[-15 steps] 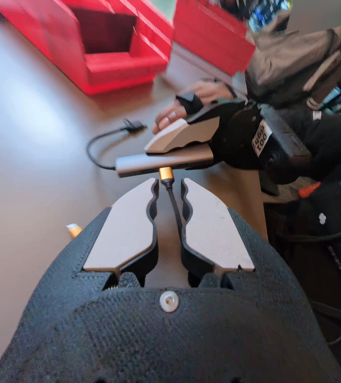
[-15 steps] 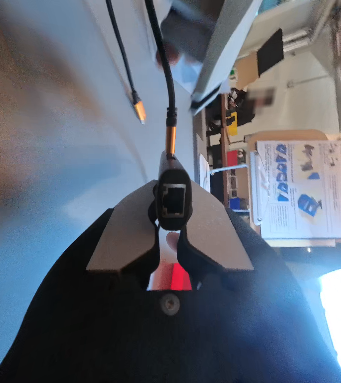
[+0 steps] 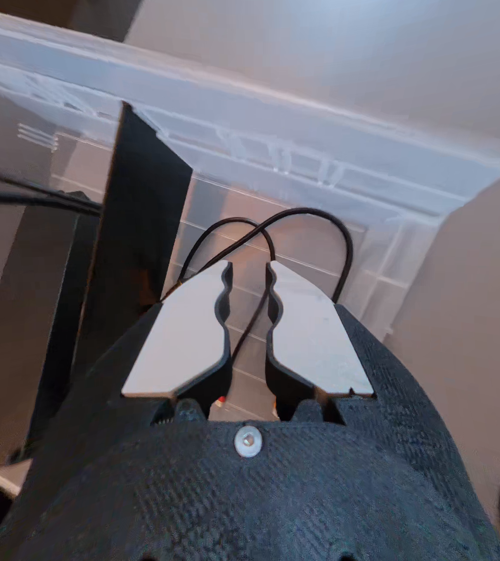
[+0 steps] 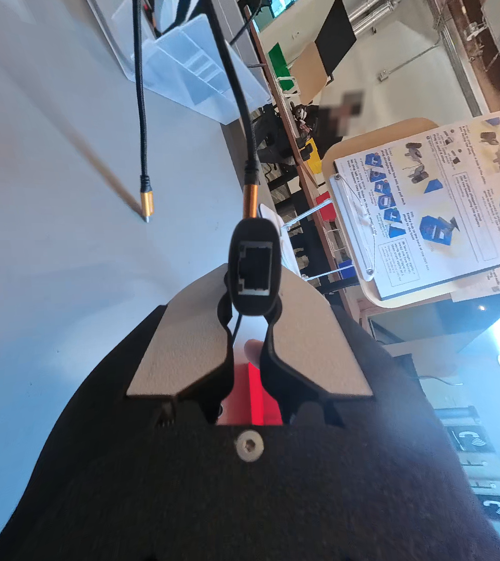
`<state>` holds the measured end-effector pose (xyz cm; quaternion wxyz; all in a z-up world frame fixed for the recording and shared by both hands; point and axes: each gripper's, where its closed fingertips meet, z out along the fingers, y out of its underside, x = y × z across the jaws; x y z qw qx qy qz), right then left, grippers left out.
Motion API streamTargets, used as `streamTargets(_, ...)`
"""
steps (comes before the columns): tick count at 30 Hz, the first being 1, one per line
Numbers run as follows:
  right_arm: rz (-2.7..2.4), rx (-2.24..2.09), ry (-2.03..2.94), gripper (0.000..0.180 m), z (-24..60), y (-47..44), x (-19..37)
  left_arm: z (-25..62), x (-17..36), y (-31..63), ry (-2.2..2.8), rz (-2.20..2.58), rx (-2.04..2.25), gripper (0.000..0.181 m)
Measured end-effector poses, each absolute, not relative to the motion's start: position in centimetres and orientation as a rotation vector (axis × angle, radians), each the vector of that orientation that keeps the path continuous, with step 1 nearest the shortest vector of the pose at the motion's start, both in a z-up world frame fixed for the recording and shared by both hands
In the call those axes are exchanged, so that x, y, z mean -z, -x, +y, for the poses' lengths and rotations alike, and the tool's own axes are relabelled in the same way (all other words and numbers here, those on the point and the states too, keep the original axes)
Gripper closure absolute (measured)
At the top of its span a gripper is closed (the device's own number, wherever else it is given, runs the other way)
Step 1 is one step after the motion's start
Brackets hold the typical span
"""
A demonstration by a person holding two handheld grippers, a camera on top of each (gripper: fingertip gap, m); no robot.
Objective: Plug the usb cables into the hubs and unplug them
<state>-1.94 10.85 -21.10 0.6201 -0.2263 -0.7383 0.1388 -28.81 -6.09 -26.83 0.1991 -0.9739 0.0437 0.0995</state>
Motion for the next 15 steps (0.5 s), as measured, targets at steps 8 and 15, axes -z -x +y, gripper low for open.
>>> streamTargets(8,-1.719,-0.358,0.559,0.164,11.2,2.1,21.8,-4.0,29.8,27.8,2.820,0.618,-0.302,0.155)
streamTargets(15,-1.728,-0.367,0.572,0.164,11.4,2.1,22.0,-3.4,30.0,27.8,2.811,0.642,-0.228,0.175)
